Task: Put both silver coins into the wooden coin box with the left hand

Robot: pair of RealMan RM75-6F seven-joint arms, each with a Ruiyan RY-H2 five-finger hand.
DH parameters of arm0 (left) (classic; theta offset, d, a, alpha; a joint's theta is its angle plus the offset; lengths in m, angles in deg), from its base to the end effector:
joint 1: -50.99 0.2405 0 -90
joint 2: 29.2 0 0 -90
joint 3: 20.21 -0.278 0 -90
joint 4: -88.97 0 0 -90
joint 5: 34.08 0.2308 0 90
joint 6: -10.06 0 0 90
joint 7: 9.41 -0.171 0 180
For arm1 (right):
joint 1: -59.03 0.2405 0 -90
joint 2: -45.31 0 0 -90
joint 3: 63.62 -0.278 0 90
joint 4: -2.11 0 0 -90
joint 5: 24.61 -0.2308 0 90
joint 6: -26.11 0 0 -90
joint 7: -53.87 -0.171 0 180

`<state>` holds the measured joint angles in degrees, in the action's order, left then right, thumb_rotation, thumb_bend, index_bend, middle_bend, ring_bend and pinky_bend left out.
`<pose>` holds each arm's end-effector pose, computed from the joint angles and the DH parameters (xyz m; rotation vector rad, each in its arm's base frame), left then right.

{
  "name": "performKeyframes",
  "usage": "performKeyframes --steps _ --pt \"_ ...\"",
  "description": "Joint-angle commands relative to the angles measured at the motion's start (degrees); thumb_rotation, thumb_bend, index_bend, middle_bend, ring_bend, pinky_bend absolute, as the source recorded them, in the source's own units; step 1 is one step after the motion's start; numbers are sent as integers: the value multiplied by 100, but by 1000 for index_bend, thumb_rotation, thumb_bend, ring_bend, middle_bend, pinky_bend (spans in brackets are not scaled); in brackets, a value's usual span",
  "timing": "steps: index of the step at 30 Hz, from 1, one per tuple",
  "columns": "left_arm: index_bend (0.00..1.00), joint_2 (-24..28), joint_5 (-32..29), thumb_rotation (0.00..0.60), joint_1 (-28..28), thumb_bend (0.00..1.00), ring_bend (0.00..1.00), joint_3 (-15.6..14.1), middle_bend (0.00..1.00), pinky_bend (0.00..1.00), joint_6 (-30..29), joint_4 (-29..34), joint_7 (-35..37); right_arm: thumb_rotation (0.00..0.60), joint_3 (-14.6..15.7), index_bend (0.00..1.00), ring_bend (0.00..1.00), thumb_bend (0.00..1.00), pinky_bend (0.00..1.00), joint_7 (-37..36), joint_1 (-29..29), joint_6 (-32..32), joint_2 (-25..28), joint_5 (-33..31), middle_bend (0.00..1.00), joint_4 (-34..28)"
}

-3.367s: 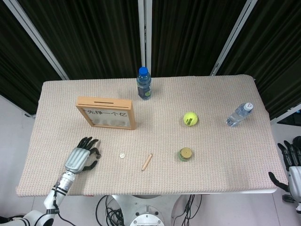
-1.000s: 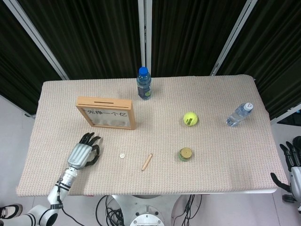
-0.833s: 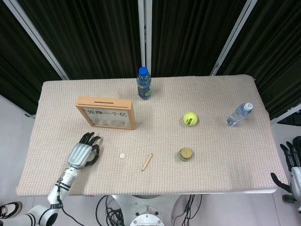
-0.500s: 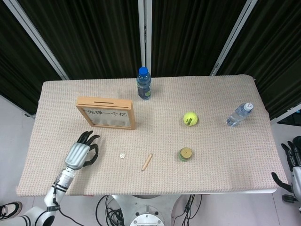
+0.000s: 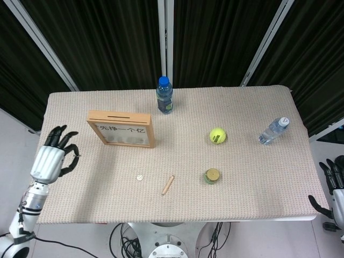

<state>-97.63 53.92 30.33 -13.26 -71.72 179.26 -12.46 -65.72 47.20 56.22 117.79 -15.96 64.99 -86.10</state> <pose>-0.2559 0.3089 0.1278 -1.5567 -0.6856 -1.1320 -0.3647 -0.1614 0.1859 1.3136 -0.8760 0.8994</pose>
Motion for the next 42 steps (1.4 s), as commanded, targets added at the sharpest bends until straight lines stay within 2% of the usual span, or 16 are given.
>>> performKeyframes --steps 1,5,10,14,18,22,31,42 --pt "606 568 -206 600 -185 410 0 389 186 84 109 483 -86 600 -9 0 0 176 0 48 13 8 28 15 0 -61" --pt "607 898 -387 600 -556 410 0 680 186 84 557 762 -300 600 -14 0 0 176 0 114 36 -5 40 29 0 -145" --pt "607 1020 -703 600 -1161 410 0 978 187 84 1319 941 -590 600 -8 0 0 176 0 205 67 -41 33 47 0 -218" --pt "606 1081 -1079 600 -1607 409 3 1169 204 85 1983 1109 -485 600 2 0 0 176 0 267 80 -61 35 56 0 -238" --pt "606 1019 -1455 600 -1995 410 5 1319 215 85 2536 1007 -218 600 6 0 0 176 0 250 75 -67 13 30 0 -204" --pt "608 848 -1739 600 -2322 409 5 1344 223 85 3006 719 -12 600 9 0 0 176 0 148 55 -51 -10 2 0 -137" --pt "609 503 -2320 600 -2704 410 5 1284 223 80 3531 191 170 600 -1 0 0 176 0 -4 5 -21 -50 -89 0 -7" --pt "611 225 -2496 600 -2765 411 5 1224 224 81 3462 -75 413 600 1 0 0 176 0 -50 61 -137 -121 -110 0 60"
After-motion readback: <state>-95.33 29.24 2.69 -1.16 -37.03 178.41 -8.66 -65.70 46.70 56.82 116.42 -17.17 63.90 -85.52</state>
